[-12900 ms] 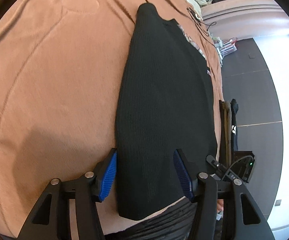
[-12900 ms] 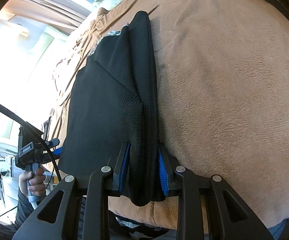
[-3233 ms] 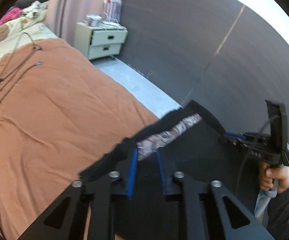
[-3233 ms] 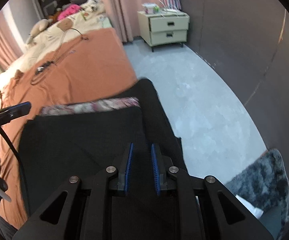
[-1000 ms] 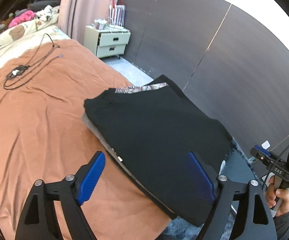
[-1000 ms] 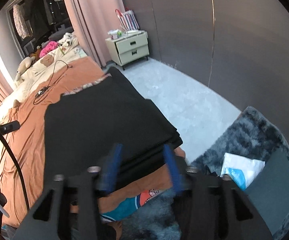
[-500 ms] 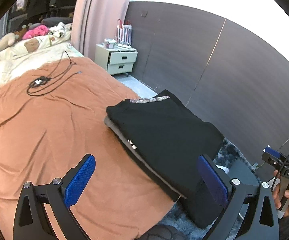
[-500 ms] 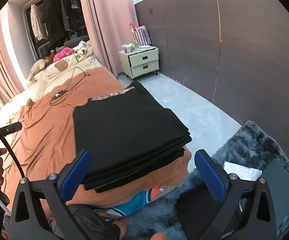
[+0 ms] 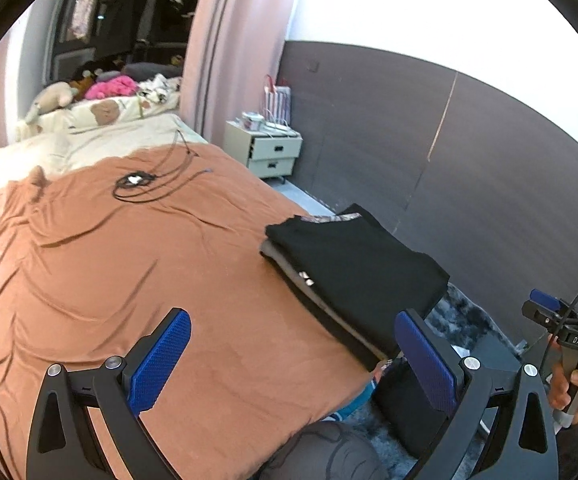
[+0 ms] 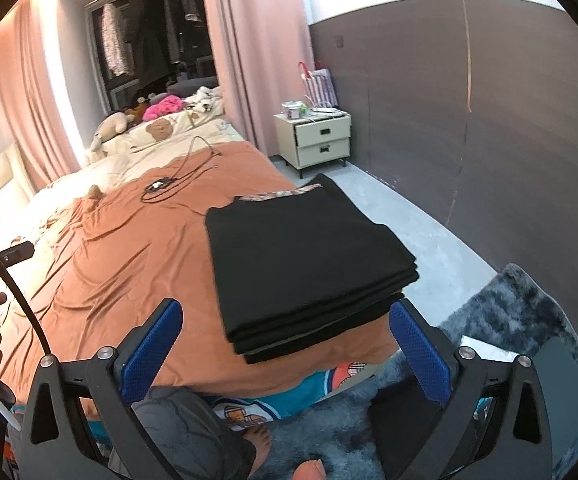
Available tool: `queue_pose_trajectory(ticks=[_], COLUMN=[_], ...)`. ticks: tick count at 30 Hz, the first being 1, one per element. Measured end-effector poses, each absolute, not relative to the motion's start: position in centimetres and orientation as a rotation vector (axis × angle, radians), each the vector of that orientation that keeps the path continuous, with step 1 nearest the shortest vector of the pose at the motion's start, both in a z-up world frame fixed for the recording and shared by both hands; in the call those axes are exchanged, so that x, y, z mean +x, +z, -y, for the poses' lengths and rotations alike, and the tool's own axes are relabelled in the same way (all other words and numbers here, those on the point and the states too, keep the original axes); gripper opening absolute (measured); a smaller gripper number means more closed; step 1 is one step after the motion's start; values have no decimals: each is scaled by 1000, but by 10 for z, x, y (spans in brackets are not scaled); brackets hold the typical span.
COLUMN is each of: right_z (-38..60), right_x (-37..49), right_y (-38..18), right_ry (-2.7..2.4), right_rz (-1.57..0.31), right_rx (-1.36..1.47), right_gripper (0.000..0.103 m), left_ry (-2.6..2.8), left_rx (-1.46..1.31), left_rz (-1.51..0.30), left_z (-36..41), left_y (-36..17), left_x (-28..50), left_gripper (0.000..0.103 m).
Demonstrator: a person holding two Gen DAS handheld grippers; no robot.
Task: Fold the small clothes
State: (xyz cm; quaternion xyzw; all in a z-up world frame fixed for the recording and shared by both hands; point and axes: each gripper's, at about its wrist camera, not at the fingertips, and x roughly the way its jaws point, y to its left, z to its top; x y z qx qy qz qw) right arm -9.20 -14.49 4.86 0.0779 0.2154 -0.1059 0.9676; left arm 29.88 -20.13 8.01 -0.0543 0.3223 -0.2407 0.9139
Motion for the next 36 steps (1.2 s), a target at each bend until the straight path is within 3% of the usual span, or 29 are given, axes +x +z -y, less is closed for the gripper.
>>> queue_pose_trajectory(ticks=[36], right_z=[87], right_x=[-168], right_y=[6], right_ry=[-53], right_rz=[-318], right_rx=[42], right_gripper=[103], left_ry=[-168], left_rx=[-96], left_rz=[-493], left_z=[73], left_y=[59], left_x=[116], left_gripper=[103])
